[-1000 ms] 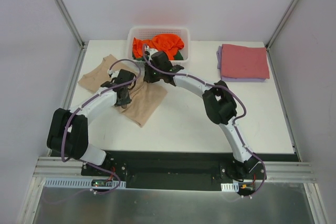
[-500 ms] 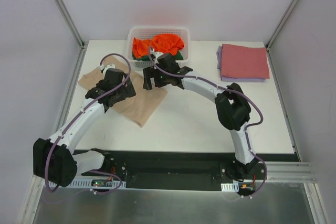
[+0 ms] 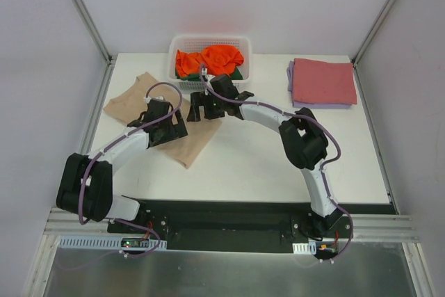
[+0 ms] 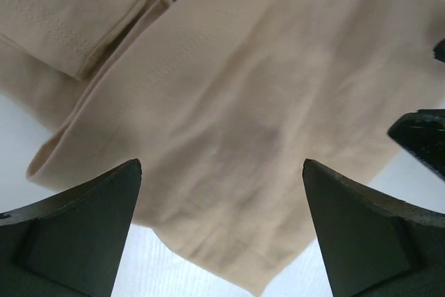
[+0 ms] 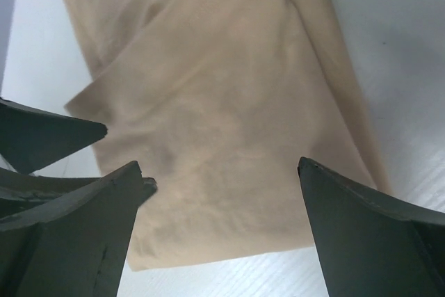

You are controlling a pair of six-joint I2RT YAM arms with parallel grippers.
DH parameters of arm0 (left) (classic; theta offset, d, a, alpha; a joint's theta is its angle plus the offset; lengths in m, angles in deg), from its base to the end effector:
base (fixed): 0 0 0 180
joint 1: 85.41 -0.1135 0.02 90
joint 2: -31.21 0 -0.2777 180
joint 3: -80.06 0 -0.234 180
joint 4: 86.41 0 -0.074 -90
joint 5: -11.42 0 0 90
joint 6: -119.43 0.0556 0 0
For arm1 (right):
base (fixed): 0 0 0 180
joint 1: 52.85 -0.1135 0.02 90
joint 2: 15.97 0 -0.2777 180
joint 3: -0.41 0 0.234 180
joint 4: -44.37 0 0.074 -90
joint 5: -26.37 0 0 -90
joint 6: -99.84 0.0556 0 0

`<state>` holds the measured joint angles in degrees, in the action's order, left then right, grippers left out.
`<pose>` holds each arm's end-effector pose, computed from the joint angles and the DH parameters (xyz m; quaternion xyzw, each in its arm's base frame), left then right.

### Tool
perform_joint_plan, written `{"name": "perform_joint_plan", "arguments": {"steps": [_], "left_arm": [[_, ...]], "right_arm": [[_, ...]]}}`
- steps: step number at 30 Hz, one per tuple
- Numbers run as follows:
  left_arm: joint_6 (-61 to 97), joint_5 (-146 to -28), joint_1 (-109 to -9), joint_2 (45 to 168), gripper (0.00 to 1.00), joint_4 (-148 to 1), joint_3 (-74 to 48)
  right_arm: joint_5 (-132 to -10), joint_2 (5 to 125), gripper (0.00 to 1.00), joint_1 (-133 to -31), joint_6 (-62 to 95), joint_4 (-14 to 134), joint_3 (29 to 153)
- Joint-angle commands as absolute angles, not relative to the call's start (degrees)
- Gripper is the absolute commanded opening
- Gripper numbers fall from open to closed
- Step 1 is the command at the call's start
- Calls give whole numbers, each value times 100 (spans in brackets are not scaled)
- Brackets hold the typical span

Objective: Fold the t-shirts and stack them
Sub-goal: Fold the folded rectangular tshirt in 1/3 of the way, then grab one side of the 2/3 rectangular tshirt with both arms

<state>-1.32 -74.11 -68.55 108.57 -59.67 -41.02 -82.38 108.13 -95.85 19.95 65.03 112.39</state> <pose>0.2620 -0.0749 0.2186 -0.1265 0.9152 -0.1208 0.3631 0.3615 0.3615 0.2258 -0.3200 0.8087 0.3391 0.3587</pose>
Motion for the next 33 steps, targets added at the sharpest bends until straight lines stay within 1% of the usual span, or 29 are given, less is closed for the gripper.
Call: {"name": "perform_joint_plan", "arguments": {"steps": [1,5,8,10,13,15,18,21,24,26,29,30,31,33], "left_arm": [[-239,-7507,-7056,11268,99,-6215,-4254],[-257,-7445,-7073,11365,99,-6154,-4394],[-143,-7717,-7065,11190,99,-6136,-4517],[-2,-7849,-7047,10936,99,-6101,-4578],[60,-7999,-6907,10234,99,-5978,-4728],[147,-7894,-6653,9751,99,-5768,-4728],[236,-7280,-5890,9170,99,-5346,-4544],[104,-7225,-5177,8957,99,-5012,-4456],[-37,-7226,-4571,9027,99,-4835,-4587],[-37,-7173,-4202,9246,95,-4835,-4640],[68,-7199,-3823,9799,82,-4861,-4527],[121,-7130,-3726,10018,78,-4861,-4474],[165,-6990,-3655,10203,76,-4853,-4439],[209,-6901,-3646,10590,68,-4853,-4394]], "right_arm": [[-8472,11042,96,-9399,2249,6388,11213],[-8499,10937,96,-9372,2206,6380,10774],[-8508,10718,96,-9372,2223,6301,10352],[-8508,10498,96,-9389,2302,6178,10036],[-8490,10007,96,-9389,2390,6055,9561],[-8464,9638,96,-9398,2399,6046,9306],[-8149,9014,96,-9442,2495,5958,8849],[-7832,8495,96,-9407,2653,5949,8427],[-7778,8143,96,-9214,2978,5949,7971],[-7927,8019,96,-9047,3189,5616,7663],[-8156,8036,96,-8924,3383,5334,7372],[-8200,8080,96,-8924,3392,5325,7354],[-8226,8124,96,-8915,3401,5325,7354],[-8349,8220,96,-8906,3418,5334,7371]]}}
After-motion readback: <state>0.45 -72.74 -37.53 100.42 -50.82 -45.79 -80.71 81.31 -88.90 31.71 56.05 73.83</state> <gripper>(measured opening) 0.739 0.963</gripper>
